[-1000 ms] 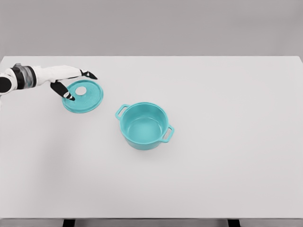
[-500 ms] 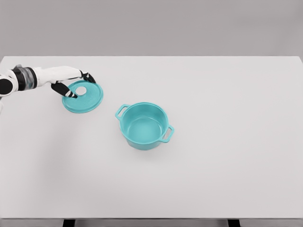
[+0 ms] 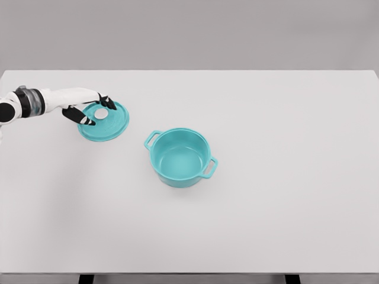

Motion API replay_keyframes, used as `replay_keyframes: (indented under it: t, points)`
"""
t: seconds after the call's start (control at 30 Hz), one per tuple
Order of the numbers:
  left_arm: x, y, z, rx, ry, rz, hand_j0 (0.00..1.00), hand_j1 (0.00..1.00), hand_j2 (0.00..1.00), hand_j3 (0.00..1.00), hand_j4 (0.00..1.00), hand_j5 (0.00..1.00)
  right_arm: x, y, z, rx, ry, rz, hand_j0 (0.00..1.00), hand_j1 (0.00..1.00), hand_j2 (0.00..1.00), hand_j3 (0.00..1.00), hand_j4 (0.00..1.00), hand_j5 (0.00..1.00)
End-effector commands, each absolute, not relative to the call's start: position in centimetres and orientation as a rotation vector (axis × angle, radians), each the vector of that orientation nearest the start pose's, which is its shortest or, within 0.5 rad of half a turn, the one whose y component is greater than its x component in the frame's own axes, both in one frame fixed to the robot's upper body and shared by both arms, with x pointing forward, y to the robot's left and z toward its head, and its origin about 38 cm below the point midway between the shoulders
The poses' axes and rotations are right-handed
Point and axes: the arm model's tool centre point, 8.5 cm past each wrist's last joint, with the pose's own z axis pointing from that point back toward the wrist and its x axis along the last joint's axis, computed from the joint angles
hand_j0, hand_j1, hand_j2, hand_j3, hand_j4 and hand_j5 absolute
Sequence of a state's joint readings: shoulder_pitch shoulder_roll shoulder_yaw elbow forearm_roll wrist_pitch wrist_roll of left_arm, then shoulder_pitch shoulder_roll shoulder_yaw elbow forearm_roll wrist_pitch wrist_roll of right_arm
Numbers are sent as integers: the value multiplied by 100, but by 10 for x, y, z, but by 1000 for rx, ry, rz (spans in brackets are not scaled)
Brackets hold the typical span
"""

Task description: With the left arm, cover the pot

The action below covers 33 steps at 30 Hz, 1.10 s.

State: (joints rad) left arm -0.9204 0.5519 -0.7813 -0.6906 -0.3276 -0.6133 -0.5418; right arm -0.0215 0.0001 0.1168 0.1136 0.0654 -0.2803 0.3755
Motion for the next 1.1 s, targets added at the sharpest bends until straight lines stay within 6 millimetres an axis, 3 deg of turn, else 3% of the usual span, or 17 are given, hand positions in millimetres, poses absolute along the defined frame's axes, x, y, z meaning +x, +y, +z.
replay_keyframes:
  t: [0.0, 0.4, 0.57, 0.83, 1.07]
  points:
    - [526, 339, 153, 299, -1172, -1747, 69, 69, 69, 69, 69, 69, -3, -240, -254, 308, -142, 220, 100, 100, 100, 100, 100, 100]
    - [523, 338, 145, 286, -1165, -1743, 53, 53, 53, 53, 53, 53, -2, -240, -254, 307, -143, 219, 100, 100, 100, 100, 100, 100]
    - [523, 337, 146, 284, -1171, -1743, 52, 52, 52, 52, 52, 52, -3, -240, -254, 308, -142, 220, 100, 100, 100, 100, 100, 100]
    - [519, 303, 167, 259, -1286, -1821, 53, 53, 53, 53, 53, 53, -2, -240, -254, 307, -143, 221, 100, 100, 100, 100, 100, 100]
    - [514, 292, 185, 269, -1330, -1889, 53, 53, 53, 53, 53, 53, -3, -240, -254, 308, -142, 220, 100, 100, 100, 100, 100, 100]
